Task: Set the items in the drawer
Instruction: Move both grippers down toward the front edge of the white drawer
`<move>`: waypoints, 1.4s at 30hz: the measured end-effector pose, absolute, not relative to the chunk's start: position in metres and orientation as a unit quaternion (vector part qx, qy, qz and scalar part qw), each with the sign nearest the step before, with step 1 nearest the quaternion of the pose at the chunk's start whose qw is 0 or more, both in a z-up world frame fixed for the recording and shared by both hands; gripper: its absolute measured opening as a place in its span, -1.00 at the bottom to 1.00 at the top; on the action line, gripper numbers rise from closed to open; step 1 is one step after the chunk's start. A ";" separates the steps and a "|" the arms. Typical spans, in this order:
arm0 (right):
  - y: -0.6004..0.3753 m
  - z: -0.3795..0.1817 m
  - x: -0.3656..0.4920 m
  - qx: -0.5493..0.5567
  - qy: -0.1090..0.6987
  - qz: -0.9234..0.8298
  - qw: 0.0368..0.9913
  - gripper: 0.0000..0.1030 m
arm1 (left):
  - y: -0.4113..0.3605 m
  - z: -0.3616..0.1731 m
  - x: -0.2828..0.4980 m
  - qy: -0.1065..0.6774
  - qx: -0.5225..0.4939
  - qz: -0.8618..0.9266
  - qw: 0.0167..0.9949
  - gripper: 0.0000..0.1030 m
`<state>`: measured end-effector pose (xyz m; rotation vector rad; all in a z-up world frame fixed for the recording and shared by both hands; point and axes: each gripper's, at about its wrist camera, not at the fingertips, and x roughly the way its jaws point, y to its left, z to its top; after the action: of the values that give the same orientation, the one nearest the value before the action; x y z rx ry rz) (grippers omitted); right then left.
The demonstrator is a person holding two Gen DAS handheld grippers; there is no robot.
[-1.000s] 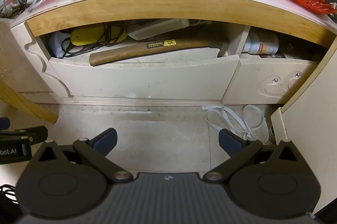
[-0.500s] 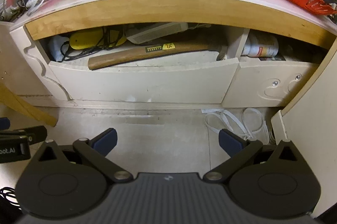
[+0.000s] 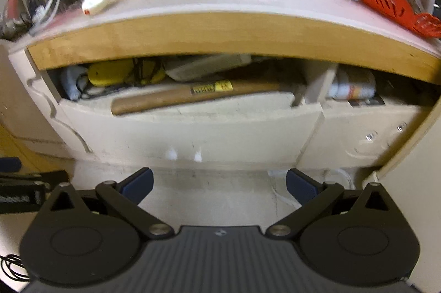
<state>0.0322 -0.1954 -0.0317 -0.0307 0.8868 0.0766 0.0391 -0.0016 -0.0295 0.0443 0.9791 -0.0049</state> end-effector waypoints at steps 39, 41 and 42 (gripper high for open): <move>-0.215 -0.108 0.132 -0.046 0.426 0.045 0.903 0.99 | 0.028 -0.106 0.141 0.419 0.013 -0.017 0.908 0.79; -0.215 -0.109 0.136 -0.046 0.426 0.045 0.903 0.99 | 0.027 -0.108 0.144 0.417 0.017 -0.019 0.909 0.79; -0.215 -0.110 0.137 -0.048 0.425 0.046 0.903 0.99 | 0.027 -0.108 0.144 0.415 0.020 -0.020 0.909 0.79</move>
<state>0.1369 -0.2148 -0.1098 -0.0991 0.8795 0.0958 0.1443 0.0270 -0.1081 0.0403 0.8565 -0.0408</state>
